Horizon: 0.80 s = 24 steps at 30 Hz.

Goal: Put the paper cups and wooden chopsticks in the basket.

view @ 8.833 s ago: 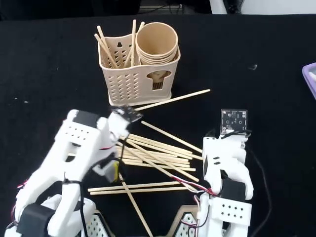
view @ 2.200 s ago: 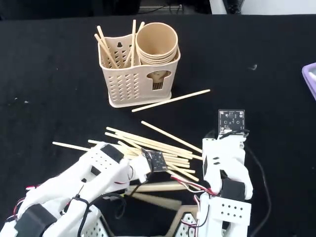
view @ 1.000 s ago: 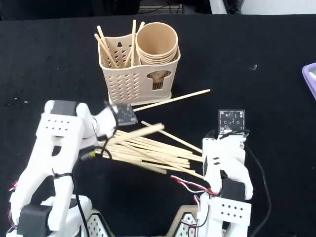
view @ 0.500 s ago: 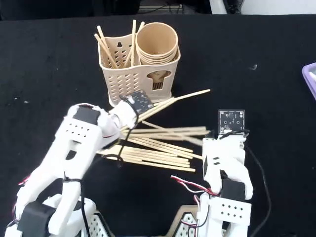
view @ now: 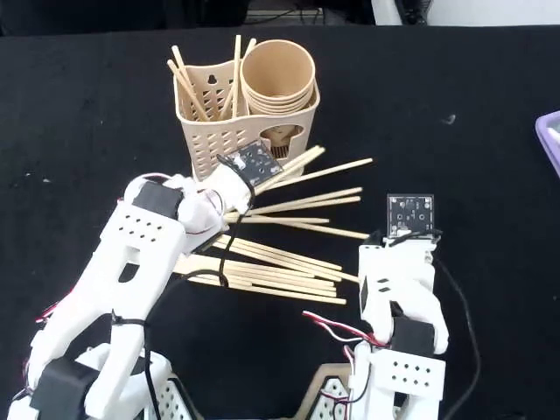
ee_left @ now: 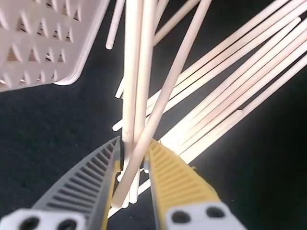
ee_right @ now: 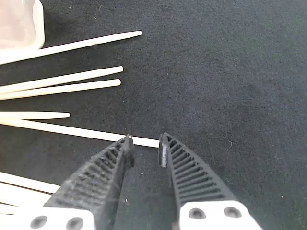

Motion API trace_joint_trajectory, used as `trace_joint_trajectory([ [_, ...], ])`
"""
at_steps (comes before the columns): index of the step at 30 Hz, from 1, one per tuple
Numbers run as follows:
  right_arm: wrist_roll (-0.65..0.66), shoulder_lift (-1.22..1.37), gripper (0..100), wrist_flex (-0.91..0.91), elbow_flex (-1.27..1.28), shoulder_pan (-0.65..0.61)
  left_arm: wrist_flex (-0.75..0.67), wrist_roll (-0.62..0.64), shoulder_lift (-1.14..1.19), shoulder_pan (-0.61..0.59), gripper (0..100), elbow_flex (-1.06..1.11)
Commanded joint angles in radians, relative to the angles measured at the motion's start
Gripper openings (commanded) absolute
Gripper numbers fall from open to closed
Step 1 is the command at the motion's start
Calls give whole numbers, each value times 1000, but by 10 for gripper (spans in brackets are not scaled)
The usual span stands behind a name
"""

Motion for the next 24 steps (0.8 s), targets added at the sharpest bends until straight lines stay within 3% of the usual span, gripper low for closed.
trace_joint_trajectory([
  [1,9,-16,103,-3,-5,8,86,12,-21,30,31,-122],
  [7,9,-16,103,-3,-5,8,226,11,-21,84,33,-263],
  [22,9,-16,103,-3,-5,8,235,21,-21,77,31,-498],
  [24,9,-16,103,-3,-5,8,233,71,-21,77,31,-527],
])
